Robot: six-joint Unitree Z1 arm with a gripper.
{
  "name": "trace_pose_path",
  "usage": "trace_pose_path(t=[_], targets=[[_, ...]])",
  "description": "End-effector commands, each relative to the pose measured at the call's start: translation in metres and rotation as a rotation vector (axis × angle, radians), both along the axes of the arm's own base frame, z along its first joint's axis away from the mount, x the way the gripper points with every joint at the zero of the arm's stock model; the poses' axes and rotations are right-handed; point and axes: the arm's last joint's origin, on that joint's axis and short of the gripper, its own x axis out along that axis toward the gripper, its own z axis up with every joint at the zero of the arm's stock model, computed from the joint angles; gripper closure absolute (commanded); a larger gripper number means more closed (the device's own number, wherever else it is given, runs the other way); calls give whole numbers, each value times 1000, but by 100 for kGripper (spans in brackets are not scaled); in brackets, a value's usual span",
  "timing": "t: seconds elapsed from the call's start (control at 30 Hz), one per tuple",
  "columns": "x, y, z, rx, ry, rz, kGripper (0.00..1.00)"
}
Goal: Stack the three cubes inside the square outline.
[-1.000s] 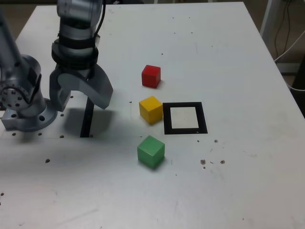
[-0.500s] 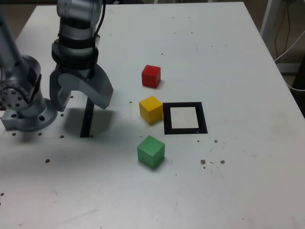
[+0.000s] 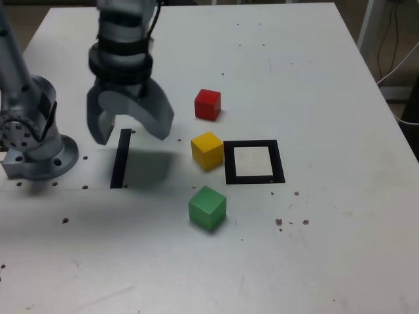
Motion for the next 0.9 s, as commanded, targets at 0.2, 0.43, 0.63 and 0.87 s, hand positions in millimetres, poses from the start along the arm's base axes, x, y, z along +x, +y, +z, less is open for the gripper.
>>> trace_pose_path(t=[0.2,0.43,0.63,0.87], targets=[[31,3,18,29,1,-23,1],[57,8,35,40,-11,-35,1],[76,20,40,33,-19,-36,1],[92,44,41,29,-18,-29,1]])
